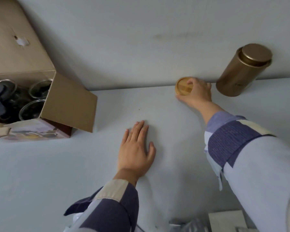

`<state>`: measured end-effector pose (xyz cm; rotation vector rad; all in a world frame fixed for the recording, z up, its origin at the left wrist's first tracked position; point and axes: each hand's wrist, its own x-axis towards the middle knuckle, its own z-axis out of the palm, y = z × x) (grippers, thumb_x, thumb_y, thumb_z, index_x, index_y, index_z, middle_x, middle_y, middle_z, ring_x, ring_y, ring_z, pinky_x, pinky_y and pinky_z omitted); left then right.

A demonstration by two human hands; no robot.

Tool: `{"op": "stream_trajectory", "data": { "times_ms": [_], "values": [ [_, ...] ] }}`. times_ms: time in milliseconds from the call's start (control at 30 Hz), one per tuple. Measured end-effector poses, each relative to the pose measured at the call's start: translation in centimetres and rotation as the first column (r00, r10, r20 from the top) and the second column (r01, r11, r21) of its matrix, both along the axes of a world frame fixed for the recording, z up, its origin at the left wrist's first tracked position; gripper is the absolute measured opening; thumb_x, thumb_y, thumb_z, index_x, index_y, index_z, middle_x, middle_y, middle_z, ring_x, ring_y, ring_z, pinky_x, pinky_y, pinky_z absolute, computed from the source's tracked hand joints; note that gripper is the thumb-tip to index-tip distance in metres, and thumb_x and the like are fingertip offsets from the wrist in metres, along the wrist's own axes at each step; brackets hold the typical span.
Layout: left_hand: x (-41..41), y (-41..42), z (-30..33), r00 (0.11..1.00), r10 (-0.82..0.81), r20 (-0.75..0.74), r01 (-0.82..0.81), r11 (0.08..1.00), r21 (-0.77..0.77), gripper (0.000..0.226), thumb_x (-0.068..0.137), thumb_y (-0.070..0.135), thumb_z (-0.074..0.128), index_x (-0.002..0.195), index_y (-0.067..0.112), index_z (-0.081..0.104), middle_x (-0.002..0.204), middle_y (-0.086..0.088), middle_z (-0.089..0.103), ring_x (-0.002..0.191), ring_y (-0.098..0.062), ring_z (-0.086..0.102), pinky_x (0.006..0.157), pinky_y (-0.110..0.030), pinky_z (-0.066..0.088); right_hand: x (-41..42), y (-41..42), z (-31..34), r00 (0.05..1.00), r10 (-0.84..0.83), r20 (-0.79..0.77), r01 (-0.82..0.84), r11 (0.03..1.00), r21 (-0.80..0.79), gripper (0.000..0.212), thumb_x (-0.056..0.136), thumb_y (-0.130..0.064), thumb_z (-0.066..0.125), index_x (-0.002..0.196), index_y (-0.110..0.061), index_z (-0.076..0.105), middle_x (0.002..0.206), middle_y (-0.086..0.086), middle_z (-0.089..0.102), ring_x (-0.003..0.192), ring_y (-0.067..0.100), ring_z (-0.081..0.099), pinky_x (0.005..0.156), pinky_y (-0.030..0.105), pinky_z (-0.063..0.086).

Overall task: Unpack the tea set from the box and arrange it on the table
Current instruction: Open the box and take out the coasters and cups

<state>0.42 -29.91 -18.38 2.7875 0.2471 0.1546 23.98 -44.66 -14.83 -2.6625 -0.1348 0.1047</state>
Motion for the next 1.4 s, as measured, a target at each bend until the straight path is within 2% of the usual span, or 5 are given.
{"op": "stream_trajectory", "data": {
  "times_ms": [233, 467, 867, 1067, 1400],
  "values": [
    [-0.1, 0.0, 0.0, 1.000, 0.001, 0.019, -0.001, 1.000, -0.011, 0.063, 0.090, 0.044, 0.036, 0.148, 0.019, 0.033, 0.158, 0.004, 0.024, 0.147, -0.011, 0.015, 0.120, -0.032, 0.003, -2.7, -0.2, 2.4, 0.986, 0.041, -0.159, -0.067, 0.985, -0.162, 0.094, 0.070, -0.048, 0.077, 0.145, -0.040, 0.022, 0.159, 0.009, -0.015, 0.143, 0.039, 0.005, 0.115, 0.044, 0.022],
    [0.4, 2.2, 2.5, 0.994, -0.094, -0.062, 0.092, 0.995, -0.035, 0.052, 0.094, 0.029, 0.043, 0.145, 0.019, 0.036, 0.155, 0.005, 0.030, 0.143, -0.010, 0.025, 0.116, -0.025, 0.007, -9.8, 2.2, 4.4, 0.972, 0.108, -0.207, -0.124, 0.990, -0.066, 0.074, 0.084, -0.028, 0.066, 0.146, -0.024, 0.026, 0.151, 0.009, 0.027, 0.142, 0.033, 0.020, 0.111, 0.042, 0.032],
    [-6.5, 20.5, 13.4, 0.917, 0.209, 0.339, -0.254, 0.962, 0.095, 0.032, 0.094, 0.017, 0.048, 0.125, 0.017, 0.055, 0.133, -0.002, 0.052, 0.131, -0.021, 0.042, 0.112, -0.035, 0.024, -20.3, 21.0, 11.9, 0.879, 0.477, -0.017, -0.467, 0.867, 0.174, 0.029, 0.086, -0.008, 0.057, 0.113, -0.013, 0.067, 0.115, 0.007, 0.068, 0.105, 0.025, 0.063, 0.094, 0.031, 0.048],
    [-10.1, 30.9, 13.5, 0.845, 0.506, 0.171, -0.499, 0.862, -0.085, 0.045, 0.096, 0.019, 0.039, 0.141, 0.012, 0.038, 0.149, -0.006, 0.033, 0.138, -0.026, 0.031, 0.116, -0.042, 0.023, -24.7, 30.9, 13.1, 0.780, 0.621, 0.071, -0.620, 0.755, 0.213, 0.024, 0.092, -0.018, 0.052, 0.107, -0.027, 0.070, 0.109, -0.009, 0.068, 0.094, 0.007, 0.059, 0.071, 0.018, 0.050],
    [-12.2, 35.5, 12.0, 0.884, 0.462, -0.072, -0.427, 0.733, -0.529, 0.054, 0.099, 0.010, 0.030, 0.151, 0.023, 0.021, 0.139, -0.007, 0.047, 0.115, -0.025, 0.052, 0.098, -0.036, 0.045, -27.2, 40.0, 12.0, 0.663, 0.747, -0.044, -0.736, 0.662, 0.142, 0.029, 0.091, -0.007, 0.057, 0.116, -0.017, 0.069, 0.119, 0.004, 0.068, 0.109, 0.020, 0.062, 0.097, 0.030, 0.047]
  ]
}}
